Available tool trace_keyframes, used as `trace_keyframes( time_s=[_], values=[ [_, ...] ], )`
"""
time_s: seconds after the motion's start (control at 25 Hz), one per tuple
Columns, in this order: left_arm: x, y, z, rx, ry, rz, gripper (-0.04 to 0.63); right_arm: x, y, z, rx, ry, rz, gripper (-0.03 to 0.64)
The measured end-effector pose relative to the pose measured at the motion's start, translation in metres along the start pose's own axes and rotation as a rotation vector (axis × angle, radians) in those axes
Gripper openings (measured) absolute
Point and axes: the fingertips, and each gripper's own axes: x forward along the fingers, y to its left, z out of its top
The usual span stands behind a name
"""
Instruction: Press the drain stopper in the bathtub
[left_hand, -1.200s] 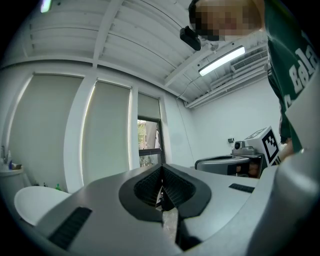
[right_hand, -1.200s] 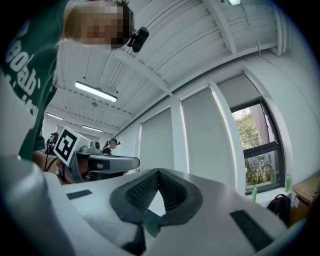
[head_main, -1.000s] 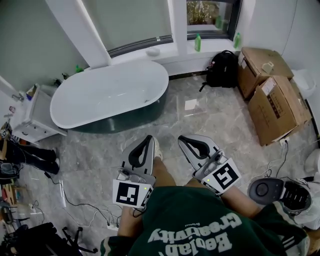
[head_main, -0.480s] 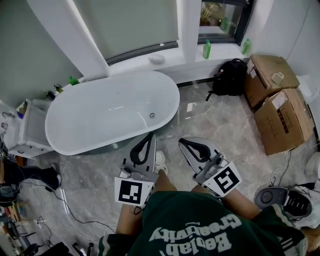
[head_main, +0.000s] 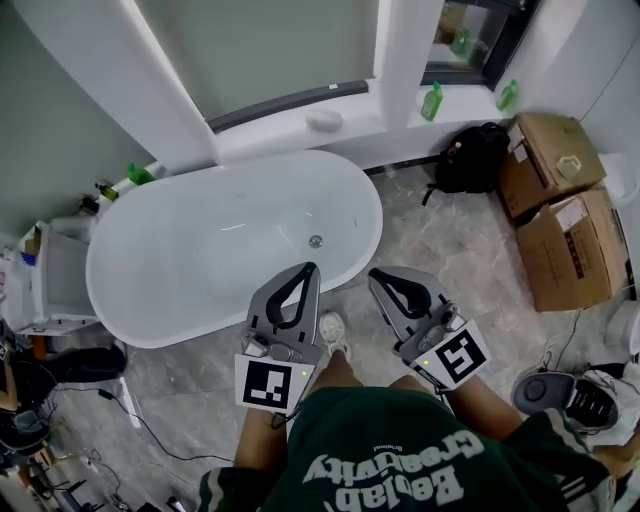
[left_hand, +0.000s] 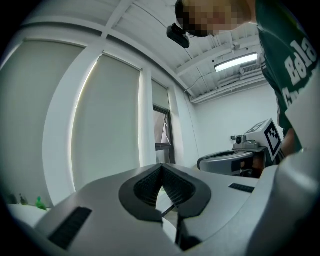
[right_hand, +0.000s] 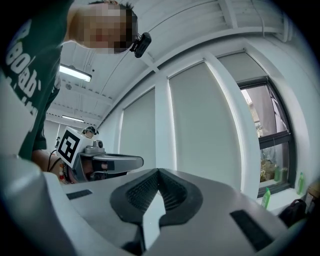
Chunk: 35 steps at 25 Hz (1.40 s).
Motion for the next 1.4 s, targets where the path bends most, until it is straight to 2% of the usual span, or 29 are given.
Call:
trace_keyframes(
  time_s=[0.36,0.72,0.96,1.4],
  values=[
    [0.040,0.073,-0.010,-0.029,0.009,-0.067,0.009,0.077,-0.029,-0.001,-0.013,0.029,-0.074,0.015],
    [0.060,0.088,-0.018,-0.048,0.008,-0.097,0.009,0.086,-0.050,-0.008,-0.003,0.053,-0.126,0.015],
    [0.064,0.091,-0.019,-0.044,0.013,-0.082,0.009,0.095,-0.054,-0.006,-0.008,0.039,-0.102,0.015],
    [0.082,0.114,-0.014,-0.039,0.015,-0.004,0.009,0.128,-0.072,-0.001,-0.013,0.018,-0.023,0.015]
  ],
)
